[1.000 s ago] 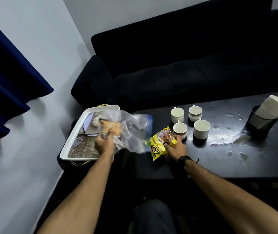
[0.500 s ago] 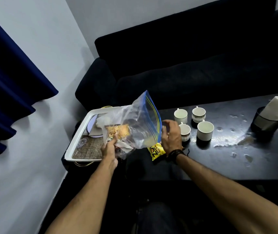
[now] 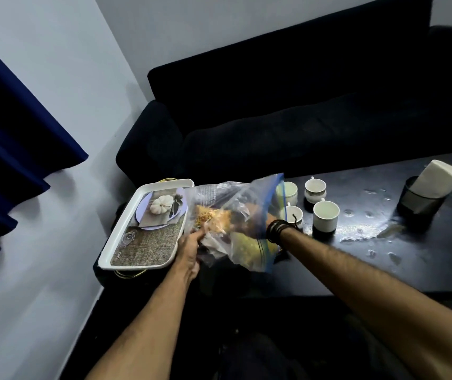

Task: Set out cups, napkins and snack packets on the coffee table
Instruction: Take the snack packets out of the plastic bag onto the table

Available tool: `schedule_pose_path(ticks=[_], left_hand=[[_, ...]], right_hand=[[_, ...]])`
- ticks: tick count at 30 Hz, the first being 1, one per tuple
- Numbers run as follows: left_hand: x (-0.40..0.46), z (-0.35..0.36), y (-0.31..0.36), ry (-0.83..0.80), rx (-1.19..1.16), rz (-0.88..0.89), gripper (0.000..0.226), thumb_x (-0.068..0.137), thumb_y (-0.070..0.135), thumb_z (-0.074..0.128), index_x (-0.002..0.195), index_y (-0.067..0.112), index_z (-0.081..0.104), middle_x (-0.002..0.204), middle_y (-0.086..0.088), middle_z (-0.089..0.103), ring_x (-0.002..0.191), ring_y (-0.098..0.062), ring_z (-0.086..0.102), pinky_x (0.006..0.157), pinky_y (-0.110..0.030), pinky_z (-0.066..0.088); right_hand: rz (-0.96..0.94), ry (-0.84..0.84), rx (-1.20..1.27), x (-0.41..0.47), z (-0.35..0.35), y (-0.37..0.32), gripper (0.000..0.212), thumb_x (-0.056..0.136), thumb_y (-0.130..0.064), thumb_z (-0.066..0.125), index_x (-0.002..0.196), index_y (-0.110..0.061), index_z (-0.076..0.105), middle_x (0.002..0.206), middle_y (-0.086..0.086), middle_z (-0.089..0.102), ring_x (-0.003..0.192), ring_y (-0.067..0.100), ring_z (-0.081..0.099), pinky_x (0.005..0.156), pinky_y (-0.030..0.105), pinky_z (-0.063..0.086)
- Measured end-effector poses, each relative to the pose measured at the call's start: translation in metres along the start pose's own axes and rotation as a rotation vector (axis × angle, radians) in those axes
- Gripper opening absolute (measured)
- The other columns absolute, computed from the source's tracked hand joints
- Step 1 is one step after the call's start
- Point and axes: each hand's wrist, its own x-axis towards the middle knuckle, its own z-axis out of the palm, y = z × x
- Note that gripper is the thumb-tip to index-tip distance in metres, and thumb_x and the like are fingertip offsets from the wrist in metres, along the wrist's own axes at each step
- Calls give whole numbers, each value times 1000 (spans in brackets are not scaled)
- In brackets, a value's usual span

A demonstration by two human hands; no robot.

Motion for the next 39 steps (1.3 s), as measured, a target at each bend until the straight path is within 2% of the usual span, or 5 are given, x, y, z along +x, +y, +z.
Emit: schedule_pose_path(ticks=[9,13,22,31,39], left_hand=[[-7,3,8,-136,3,-24,48,74,40,76,113,12,71,86,-9,75,62,-23,68,50,-28,53],[-3,3,11,155,57,-2,27,91,33,63,93,7,70,93,-18,71,68,-26,66,49,-27,51],[1,25,42,432,546,295,44,95,44,54,92,1,60,70,-8,61,52,-19,56,45,-27,49],[4,-18,51,785,593,157,38,97,28,56,102,-8,68,104,-27,71,88,-36,70,65,-34,47],[12,-57,48,931,198,126,36,92,21,57,114,-7,66,115,-27,68,104,-42,66,81,-40,49]], right_hand=[[27,-46,544,-2,2,-7,48,95,0,53,139,11,37,136,25,47,123,31,45,110,29,31],[53,145,703,7,-8,-3,19,86,-10,63,69,-2,62,66,-2,61,64,7,55,62,10,41],[79,479,922,19,-45,7,8,78,-11,76,76,-8,69,78,11,67,74,21,60,74,43,54],[81,235,886,8,-55,23,23,80,-14,78,64,-15,61,58,1,61,48,5,60,43,16,49],[512,622,907,37,-9,60,25,84,-27,69,64,-16,56,87,24,70,88,38,70,87,52,55]])
